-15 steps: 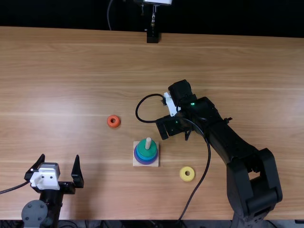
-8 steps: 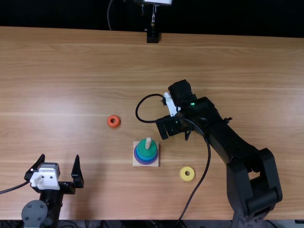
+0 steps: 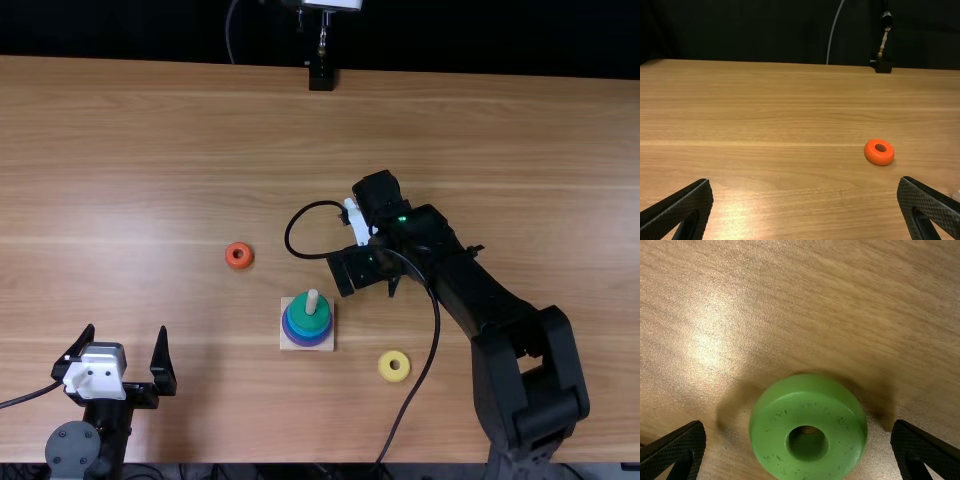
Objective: Build the Hanoi tower: stack the rings onto the peg from bottom to top in this color order: purple, dark blue, light blue, dark green, light green, yellow, orange.
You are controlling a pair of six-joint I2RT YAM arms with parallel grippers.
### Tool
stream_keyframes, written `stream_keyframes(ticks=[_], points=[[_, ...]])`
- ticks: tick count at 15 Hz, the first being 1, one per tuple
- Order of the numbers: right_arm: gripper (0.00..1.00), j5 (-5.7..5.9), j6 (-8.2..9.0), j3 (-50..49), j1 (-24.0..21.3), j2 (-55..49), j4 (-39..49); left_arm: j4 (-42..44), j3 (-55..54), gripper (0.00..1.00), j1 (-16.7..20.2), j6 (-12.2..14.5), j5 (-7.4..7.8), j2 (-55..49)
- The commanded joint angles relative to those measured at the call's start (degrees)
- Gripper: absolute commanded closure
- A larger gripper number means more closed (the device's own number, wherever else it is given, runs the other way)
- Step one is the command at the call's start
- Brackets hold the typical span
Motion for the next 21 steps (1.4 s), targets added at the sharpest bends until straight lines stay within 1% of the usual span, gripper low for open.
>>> stream_keyframes(ticks=[1, 2, 3, 4, 5, 7, 9, 12, 13, 15, 17, 19, 21], points=[[0.00, 0.24, 0.29, 0.1, -0.4, 1.0, -0.3, -1.3, -3.6, 0.00, 0.0, 0.4, -0.34, -0.7], [0.43, 0.13, 0.19, 0.0, -0.4, 1.0, -0.2, -1.3, -3.6, 0.00, 0.0, 0.4, -0.34, -0.7], [0.74, 0.03, 0.19, -0.1, -0.4, 1.0, -0.1, -1.3, -3.6, 0.00, 0.0, 0.4, -0.34, -0.7], [0.97, -0.08, 0.19, -0.3, -0.4, 1.0, -0.2, -1.3, -3.6, 0.00, 0.0, 0.4, -0.34, -0.7], [1.00, -0.29, 0.19, -0.4, -0.4, 1.0, -0.3, -1.3, -3.6, 0.00, 0.0, 0.4, -0.34, -0.7], [1.00, -0.29, 0.08, -0.7, -0.4, 0.9, -0.2, -1.3, -3.6, 0.00, 0.0, 0.4, -0.34, -0.7], [1.00, 0.03, 0.08, -0.2, -0.4, 0.9, -0.2, -1.3, -3.6, 0.00, 0.0, 0.4, -0.34, -0.7], [1.00, 0.03, -0.03, 0.2, -0.4, 0.8, -0.3, -1.3, -3.6, 0.00, 0.0, 0.4, -0.34, -0.7], [1.00, -0.08, -0.66, 0.3, -0.3, 0.7, -0.7, -1.3, -3.6, 0.00, 0.0, 0.4, -0.34, -0.7], [1.00, 0.03, -0.98, 2.4, 0.1, 0.3, -1.3, -1.3, -3.6, 0.00, 0.0, 0.4, -0.34, -0.7], [1.00, 0.03, -1.08, 6.3, 0.1, 0.0, -7.2, -1.3, -3.6, 0.00, 0.0, 0.4, -0.34, -0.7], [1.00, 0.03, -1.50, 10.6, 0.1, -4.3, -15.0, -1.3, -3.6, 0.00, 0.0, 0.4, -0.34, -0.7], [1.00, 0.03, -1.50, 13.2, 0.3, -6.9, -20.7, -1.3, -3.6, 0.00, 0.0, 0.4, -0.34, -0.7]])
